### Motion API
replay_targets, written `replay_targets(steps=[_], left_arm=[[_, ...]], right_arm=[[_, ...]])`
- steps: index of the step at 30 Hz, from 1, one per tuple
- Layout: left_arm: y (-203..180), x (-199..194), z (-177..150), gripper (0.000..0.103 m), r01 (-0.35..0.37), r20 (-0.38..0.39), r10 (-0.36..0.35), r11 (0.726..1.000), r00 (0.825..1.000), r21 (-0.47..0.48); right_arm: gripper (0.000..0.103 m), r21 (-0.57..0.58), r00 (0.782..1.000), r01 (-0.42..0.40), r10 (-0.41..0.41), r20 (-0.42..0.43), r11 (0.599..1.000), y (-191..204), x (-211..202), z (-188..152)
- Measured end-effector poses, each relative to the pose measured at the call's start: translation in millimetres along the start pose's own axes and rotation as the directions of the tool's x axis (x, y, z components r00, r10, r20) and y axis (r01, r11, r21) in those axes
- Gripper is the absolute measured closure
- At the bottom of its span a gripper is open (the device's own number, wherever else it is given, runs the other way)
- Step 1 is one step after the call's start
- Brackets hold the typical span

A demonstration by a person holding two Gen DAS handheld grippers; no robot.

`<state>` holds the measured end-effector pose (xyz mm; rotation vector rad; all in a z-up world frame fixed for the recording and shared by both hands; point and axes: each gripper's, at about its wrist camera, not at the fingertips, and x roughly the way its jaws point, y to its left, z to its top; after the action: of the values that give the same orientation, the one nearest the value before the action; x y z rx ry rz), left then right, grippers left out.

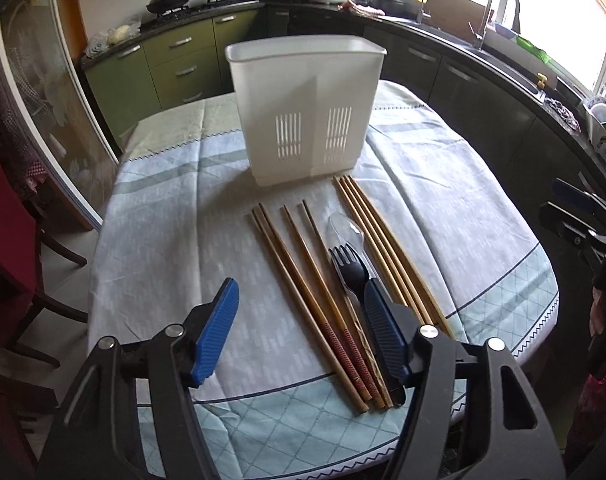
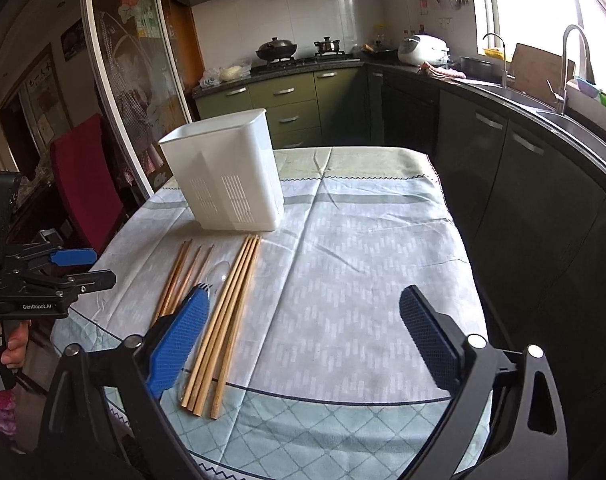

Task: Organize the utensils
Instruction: 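Lower the left tool onto the black plastic fork and close on it, then lift the fork with the left tool while the right tool grasps the clear plastic spoon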

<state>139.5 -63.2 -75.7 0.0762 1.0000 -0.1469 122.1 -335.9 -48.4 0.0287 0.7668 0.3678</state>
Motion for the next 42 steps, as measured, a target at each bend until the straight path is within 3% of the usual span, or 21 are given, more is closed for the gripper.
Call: replay_targets(steps=[2,9,18,31,38,42], left_arm=[[-8,14,3,0.046,0.017,-0.058,-0.017,1.0,0.998,-0.002],[-30,57,2,0.066,0.075,-0.242,-0.088,0.995,0.966,-0.063],[-42,84,2,0.085,0.081,-0.327,-0.114,0.99,0.938,-0.113],[-43,109,13,0.088,0.035,-0.364,-0.079,0.992,0.928,-0.125],[-35,113,21,0.094,0.053,-0.347,-0.104,0.987,0.932,-0.153],[-25,95,25,0.095,0.089,-0.293,-0.138,0.981,0.946,-0.174]], right_arm=[[0.026,-0.004,1.0,0.003,-0.004,-0.02,1.0,-2,5,4],[0.026,-0.006,0.999,-0.008,0.008,-0.033,1.0,-5,9,5],[0.019,0.007,0.999,-0.034,0.035,-0.038,0.999,-12,15,-1],[0.014,-0.013,0.999,-0.036,0.036,-0.005,0.999,-10,6,-3],[0.014,-0.031,0.999,-0.045,0.044,-0.024,0.999,-5,11,-1],[0.014,-0.048,0.992,-0.105,0.101,-0.078,0.993,6,27,6]])
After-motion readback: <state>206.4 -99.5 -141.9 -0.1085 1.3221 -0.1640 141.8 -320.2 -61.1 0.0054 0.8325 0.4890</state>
